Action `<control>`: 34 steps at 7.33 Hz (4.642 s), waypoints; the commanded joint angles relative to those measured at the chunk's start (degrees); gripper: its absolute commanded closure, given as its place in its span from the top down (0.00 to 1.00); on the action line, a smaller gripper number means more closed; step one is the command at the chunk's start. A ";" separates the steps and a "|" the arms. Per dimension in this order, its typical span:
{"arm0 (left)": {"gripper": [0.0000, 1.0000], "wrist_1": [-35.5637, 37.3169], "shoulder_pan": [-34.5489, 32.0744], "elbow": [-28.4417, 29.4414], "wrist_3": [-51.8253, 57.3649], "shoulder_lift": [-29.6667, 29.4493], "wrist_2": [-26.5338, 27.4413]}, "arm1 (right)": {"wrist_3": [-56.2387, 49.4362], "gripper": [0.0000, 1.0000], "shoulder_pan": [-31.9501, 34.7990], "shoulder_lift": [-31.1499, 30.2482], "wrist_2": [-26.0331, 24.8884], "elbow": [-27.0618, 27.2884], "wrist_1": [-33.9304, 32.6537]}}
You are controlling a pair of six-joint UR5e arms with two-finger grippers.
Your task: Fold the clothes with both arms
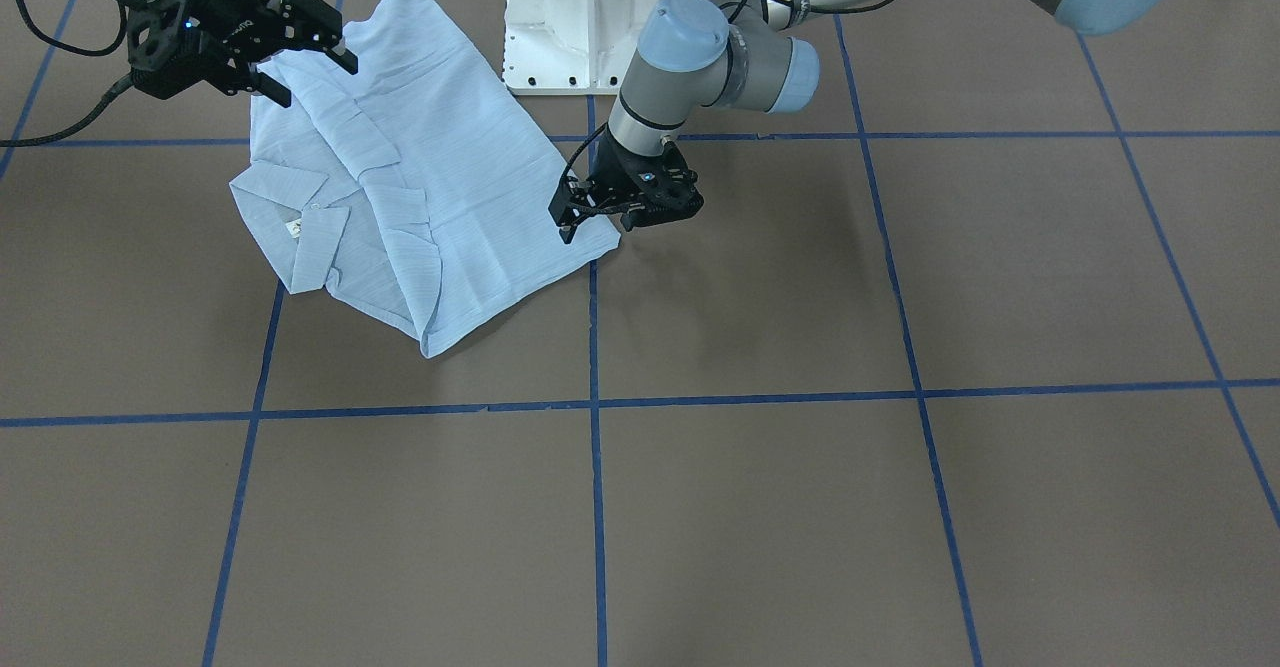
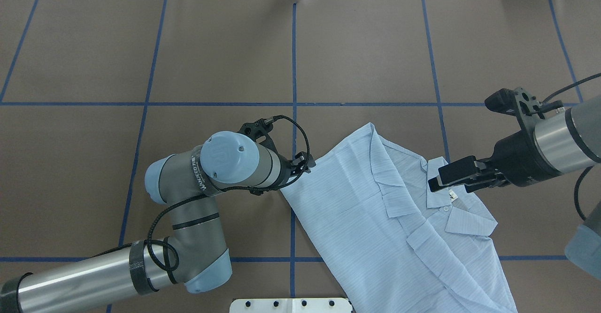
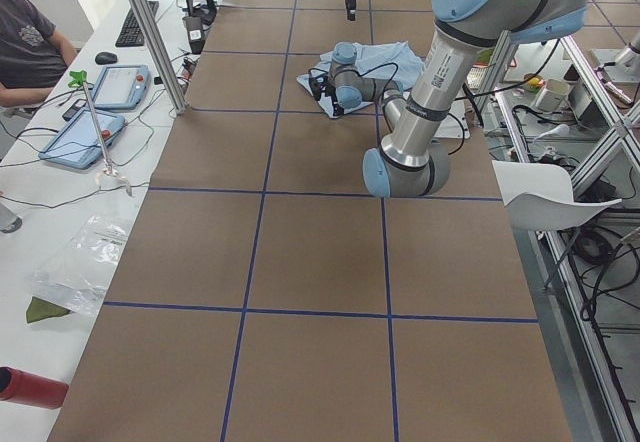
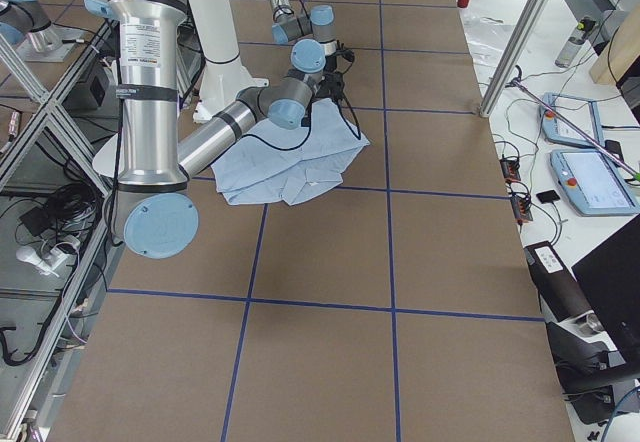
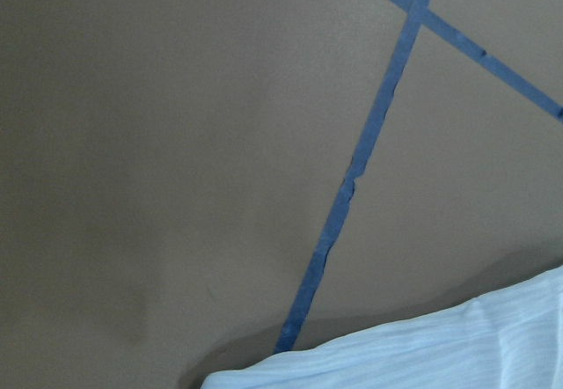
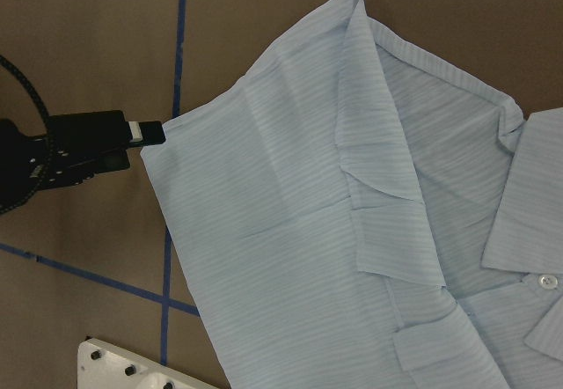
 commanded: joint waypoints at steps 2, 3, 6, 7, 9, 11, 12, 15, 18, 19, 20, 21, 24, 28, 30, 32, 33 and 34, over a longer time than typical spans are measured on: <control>0.91 -0.02 0.36 0.71 -0.05 -0.11 0.42 | 0.00 1.00 -0.04 0.08 -0.09 -0.31 -0.03; 0.91 -0.11 0.45 0.80 0.04 0.15 0.42 | 0.00 1.00 -0.04 0.08 -0.09 -0.31 -0.03; 0.86 -0.20 0.80 0.80 -0.05 0.07 0.42 | 0.00 1.00 -0.04 0.43 -0.26 -0.75 -0.03; 0.78 -0.20 0.98 0.80 -0.05 0.15 0.42 | 0.00 1.00 -0.04 1.13 -0.26 -1.28 -0.03; 0.52 -0.20 1.07 0.80 0.04 0.07 0.33 | 0.00 1.00 0.05 1.23 -0.26 -1.37 -0.03; 0.12 -0.11 0.98 0.28 -0.05 0.07 0.33 | 0.00 1.00 0.31 1.14 -0.26 -1.37 -0.03; 0.00 0.07 0.98 -0.51 -0.05 0.15 0.07 | 0.00 1.00 0.40 1.14 -0.26 -1.46 -0.03; 0.00 0.59 -3.12 -1.31 0.83 0.51 0.33 | 0.00 1.00 1.45 1.14 -0.26 -1.72 -0.03; 0.00 0.51 -12.09 0.70 6.94 0.33 0.42 | 0.00 1.00 2.42 1.93 -0.35 -2.59 -0.03; 0.00 -0.28 -14.64 4.37 8.02 -0.10 0.94 | 0.00 1.00 2.77 2.37 -0.44 -3.03 -0.03; 0.00 -4.46 -16.75 8.67 10.38 -0.63 3.12 | 0.00 1.00 3.12 2.63 -0.35 -3.21 -0.12; 0.00 -11.46 -18.86 16.54 10.84 -3.33 3.23 | 0.00 1.00 3.56 3.85 -0.44 -4.00 -0.29; 0.00 -27.58 -21.43 27.77 10.50 -8.63 5.69 | 0.00 1.00 4.27 4.30 -0.70 -5.59 -0.30; 0.43 -33.86 -22.49 33.76 10.67 -9.34 7.98 | 0.00 1.00 4.80 5.09 -1.14 -6.55 -0.30; 1.00 -33.86 -22.23 33.67 10.93 -9.34 7.89 | 0.00 1.00 4.80 5.18 -2.19 -6.47 -0.21; 1.00 -33.42 -22.57 31.06 14.09 -7.68 7.10 | 0.00 1.00 4.54 6.67 -4.65 -6.55 -0.38; 1.00 -32.63 -22.58 26.08 14.27 -3.40 2.92 | 0.00 1.00 2.97 7.55 -7.18 -6.73 -0.47; 1.00 -31.84 -22.84 21.94 14.36 0.82 -0.25 | -0.09 1.00 0.86 7.99 -10.60 -6.99 -0.65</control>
